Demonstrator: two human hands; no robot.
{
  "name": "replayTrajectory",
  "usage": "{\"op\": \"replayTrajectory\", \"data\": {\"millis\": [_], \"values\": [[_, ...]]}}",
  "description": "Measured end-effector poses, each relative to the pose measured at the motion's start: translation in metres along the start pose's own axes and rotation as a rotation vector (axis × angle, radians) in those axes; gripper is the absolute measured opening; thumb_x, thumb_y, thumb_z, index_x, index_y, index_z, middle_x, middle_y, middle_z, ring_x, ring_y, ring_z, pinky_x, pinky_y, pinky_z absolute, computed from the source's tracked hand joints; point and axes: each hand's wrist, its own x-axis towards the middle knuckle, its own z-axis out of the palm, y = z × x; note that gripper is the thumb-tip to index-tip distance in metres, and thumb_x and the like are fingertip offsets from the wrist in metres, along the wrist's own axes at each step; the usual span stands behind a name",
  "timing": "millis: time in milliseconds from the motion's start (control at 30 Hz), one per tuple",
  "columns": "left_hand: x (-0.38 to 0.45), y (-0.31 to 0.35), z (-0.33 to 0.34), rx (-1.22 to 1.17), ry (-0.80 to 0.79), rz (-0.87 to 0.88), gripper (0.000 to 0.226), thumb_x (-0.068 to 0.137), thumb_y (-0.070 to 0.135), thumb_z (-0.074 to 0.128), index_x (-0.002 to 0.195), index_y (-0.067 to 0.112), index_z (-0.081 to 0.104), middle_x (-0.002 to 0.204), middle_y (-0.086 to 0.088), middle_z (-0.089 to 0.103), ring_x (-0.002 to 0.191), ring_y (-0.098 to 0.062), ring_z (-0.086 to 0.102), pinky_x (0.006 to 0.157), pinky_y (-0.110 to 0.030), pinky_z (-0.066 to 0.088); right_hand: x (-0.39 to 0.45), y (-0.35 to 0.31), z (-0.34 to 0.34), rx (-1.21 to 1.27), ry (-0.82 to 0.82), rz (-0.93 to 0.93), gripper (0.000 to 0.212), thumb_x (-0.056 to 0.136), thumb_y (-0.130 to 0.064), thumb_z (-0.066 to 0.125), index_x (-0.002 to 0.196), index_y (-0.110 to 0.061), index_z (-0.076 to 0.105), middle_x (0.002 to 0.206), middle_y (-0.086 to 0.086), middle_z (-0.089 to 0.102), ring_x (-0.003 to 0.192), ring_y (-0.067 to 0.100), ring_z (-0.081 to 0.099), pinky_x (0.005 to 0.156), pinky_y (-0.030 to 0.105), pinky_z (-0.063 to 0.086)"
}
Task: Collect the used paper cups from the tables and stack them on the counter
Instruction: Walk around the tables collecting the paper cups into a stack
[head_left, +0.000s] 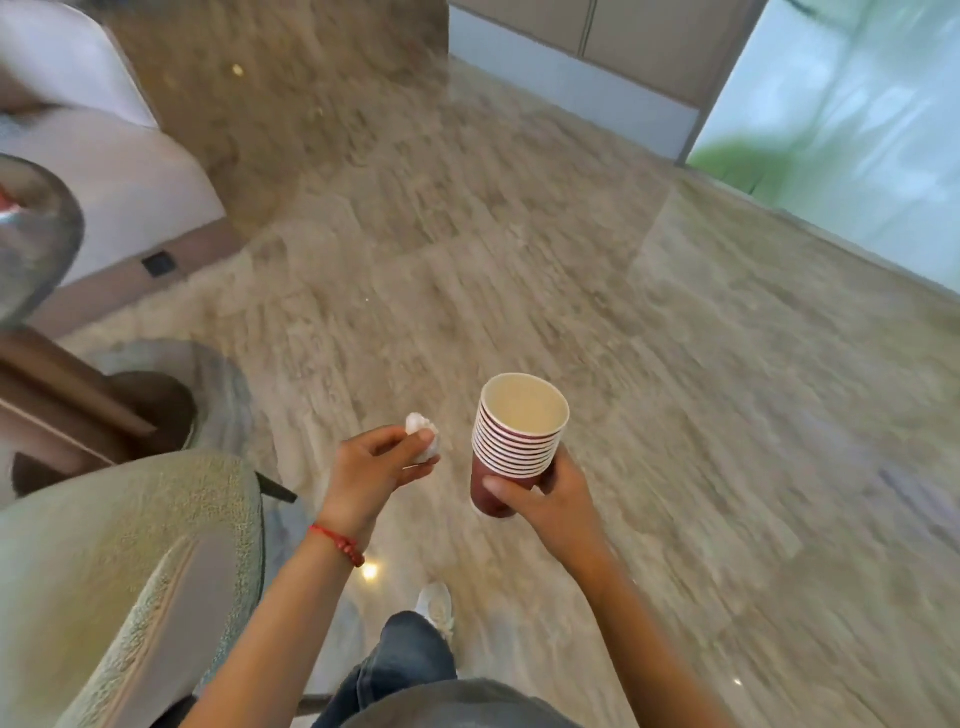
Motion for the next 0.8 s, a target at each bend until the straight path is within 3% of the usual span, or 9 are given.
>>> {"op": "replayTrajectory", "data": {"millis": [167, 333, 533, 800], "values": [[0.074, 0.036, -0.028, -0.013, 0.107, 0.018, 0.011, 0.08, 0.009, 0.067, 0.071, 0.012, 0.072, 0.075, -0.008, 0.071, 0.071, -0.02, 0.071, 0.062, -0.022, 0.056, 0.089, -0.024, 0.042, -0.009, -0.065, -0.029, 0.067, 0.052, -0.048, 0.079, 0.112, -0.031, 0.056, 0.105, -0.011, 0.068, 0.098, 0.006, 0.064, 0.084, 0.032, 0.055], [0.132, 0.057, -0.045, -0.032, 0.198, 0.007, 0.01, 0.081, 0.012, 0.067, 0.072, 0.012, 0.073, 0.077, -0.007, 0.071, 0.074, -0.02, 0.071, 0.065, -0.023, 0.056, 0.158, -0.036, 0.064, -0.052, -0.118, -0.05, 0.057, 0.054, -0.051, 0.077, 0.104, -0.043, 0.053, 0.1, -0.023, 0.066, 0.097, 0.0, 0.063, 0.075, 0.018, 0.054], [0.215, 0.086, -0.055, -0.072, 0.269, 0.021, 0.011, 0.081, 0.011, 0.067, 0.072, 0.011, 0.073, 0.08, -0.01, 0.071, 0.075, -0.021, 0.071, 0.064, -0.021, 0.056, 0.261, -0.053, 0.091, -0.064, -0.219, -0.048, 0.064, 0.053, -0.048, 0.079, 0.11, -0.028, 0.058, 0.102, -0.009, 0.069, 0.097, 0.009, 0.065, 0.081, 0.032, 0.055], [0.329, 0.157, -0.064, -0.125, 0.406, 0.056, 0.017, 0.082, 0.011, 0.065, 0.067, 0.018, 0.072, 0.079, -0.004, 0.071, 0.069, -0.015, 0.071, 0.058, -0.017, 0.053, 0.415, -0.106, 0.134, -0.054, -0.355, -0.096, 0.063, 0.055, -0.046, 0.079, 0.11, -0.029, 0.057, 0.102, -0.01, 0.068, 0.098, 0.007, 0.064, 0.076, 0.023, 0.054]]}}
